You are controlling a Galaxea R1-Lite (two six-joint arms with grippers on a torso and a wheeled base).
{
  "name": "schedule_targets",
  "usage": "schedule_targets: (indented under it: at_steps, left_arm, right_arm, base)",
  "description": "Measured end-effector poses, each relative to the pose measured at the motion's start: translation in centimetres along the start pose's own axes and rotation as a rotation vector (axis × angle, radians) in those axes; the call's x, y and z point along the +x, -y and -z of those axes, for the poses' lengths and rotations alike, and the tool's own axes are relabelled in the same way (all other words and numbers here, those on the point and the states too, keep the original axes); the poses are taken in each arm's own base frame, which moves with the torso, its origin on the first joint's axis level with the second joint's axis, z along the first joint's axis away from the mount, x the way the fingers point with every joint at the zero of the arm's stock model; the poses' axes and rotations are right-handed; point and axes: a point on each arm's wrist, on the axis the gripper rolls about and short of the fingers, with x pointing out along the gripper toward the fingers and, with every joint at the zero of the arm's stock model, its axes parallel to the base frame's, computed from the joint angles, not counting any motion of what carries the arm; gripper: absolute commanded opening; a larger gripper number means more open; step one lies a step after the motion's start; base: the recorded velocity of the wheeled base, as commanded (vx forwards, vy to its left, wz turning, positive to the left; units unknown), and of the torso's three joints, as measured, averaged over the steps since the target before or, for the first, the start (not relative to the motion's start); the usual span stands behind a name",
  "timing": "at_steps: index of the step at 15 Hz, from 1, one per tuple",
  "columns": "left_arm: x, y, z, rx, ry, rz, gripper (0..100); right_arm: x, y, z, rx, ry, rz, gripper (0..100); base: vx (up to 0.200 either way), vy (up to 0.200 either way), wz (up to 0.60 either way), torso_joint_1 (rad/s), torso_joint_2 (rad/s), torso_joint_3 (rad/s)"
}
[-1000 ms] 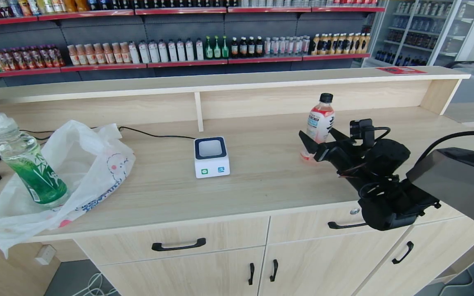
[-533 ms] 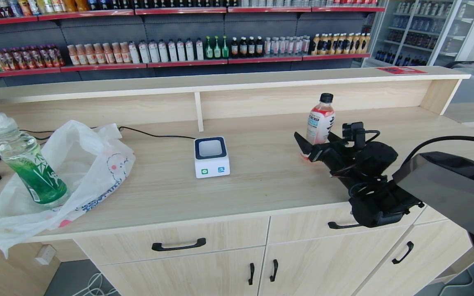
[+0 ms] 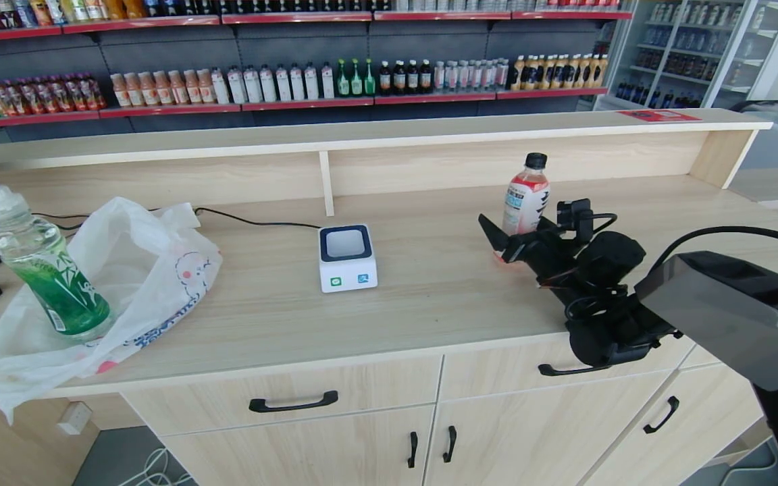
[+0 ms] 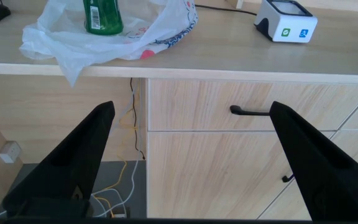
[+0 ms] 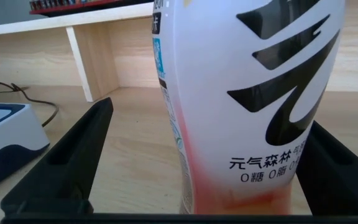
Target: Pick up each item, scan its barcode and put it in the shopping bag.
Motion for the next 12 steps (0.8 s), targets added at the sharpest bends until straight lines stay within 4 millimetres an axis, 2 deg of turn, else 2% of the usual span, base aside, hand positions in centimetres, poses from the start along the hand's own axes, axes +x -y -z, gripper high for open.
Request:
schedule_targets:
  at_steps: [4,5,12]
  left_arm:
    - [0.00,0.00,0.00,0.000,0.000,0.000,100]
    - [0.00,0.00,0.00,0.000,0.000,0.000,100]
    - [0.00,0.00,0.00,0.000,0.000,0.000,100]
  right_arm:
    - [0.08,0.00,0.21,0.000,0.000,-0.001,100]
    - [0.08,-0.04,0.28,0.001,-0.002,-0.001,0]
    - [0.25,0.00,0.24,-0.007,0.008,0.004,0]
  base:
    - [0.000,0.000,0.00,0.000,0.00,0.000]
    - [0.000,0.000,0.00,0.000,0.00,0.000]
    - [0.000,0.000,0.00,0.000,0.00,0.000]
